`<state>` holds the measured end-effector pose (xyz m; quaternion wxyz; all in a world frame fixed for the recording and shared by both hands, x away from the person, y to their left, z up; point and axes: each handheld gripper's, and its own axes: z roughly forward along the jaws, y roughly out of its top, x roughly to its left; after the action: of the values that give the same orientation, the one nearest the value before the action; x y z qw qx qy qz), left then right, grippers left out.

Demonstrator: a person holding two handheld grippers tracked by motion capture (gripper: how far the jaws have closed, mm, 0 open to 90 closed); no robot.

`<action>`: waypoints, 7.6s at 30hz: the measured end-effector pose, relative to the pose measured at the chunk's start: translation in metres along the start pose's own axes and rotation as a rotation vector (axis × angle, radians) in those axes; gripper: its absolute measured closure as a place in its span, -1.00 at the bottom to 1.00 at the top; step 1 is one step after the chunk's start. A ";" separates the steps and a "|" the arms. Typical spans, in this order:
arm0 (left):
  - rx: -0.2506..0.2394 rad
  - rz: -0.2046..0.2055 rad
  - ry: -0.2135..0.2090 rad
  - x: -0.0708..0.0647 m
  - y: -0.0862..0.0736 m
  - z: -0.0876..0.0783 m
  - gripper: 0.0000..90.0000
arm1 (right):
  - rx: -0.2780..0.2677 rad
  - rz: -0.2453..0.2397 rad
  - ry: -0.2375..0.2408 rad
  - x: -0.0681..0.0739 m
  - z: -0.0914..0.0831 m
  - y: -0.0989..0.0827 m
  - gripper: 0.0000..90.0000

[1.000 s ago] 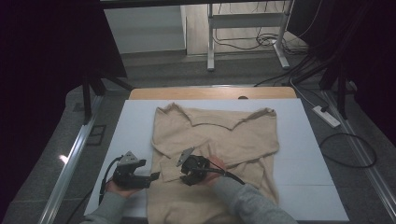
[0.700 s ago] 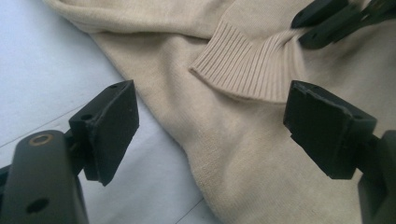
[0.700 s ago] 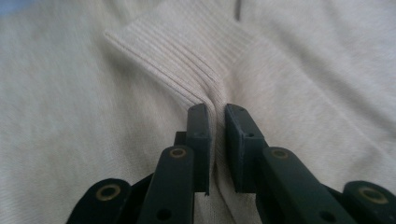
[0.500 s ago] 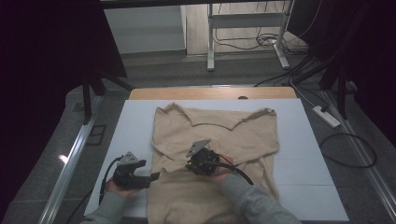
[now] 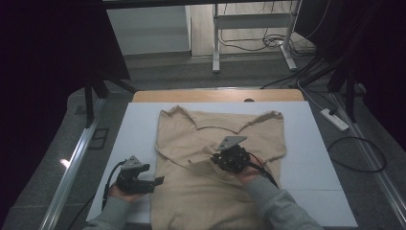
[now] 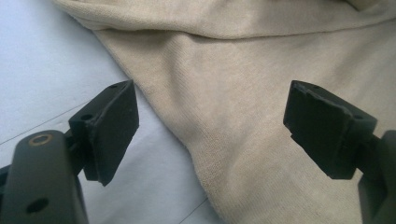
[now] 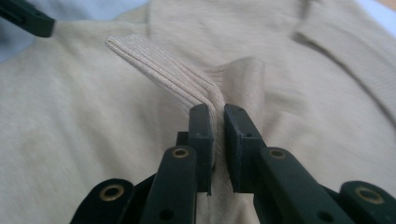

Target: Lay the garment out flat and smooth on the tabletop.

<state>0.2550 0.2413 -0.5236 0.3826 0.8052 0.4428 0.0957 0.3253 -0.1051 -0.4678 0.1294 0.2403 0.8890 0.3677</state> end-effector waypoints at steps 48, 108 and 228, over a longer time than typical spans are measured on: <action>-0.003 -0.008 0.000 0.003 -0.001 -0.001 -0.60 | 0.136 0.384 -0.456 -0.104 -0.132 -0.146 0.80; 0.002 -0.001 0.005 0.003 -0.001 0.001 -0.60 | 0.311 0.586 -0.858 -0.183 -0.197 -0.206 0.76; -0.011 0.030 0.002 -0.003 0.003 0.002 -0.60 | 0.001 0.204 0.071 -0.042 -0.048 -0.065 -0.02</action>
<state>0.2564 0.2371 -0.5222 0.3851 0.8096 0.4304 0.1045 0.3200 -0.1954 -0.4788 0.0594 0.3163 0.8642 0.3868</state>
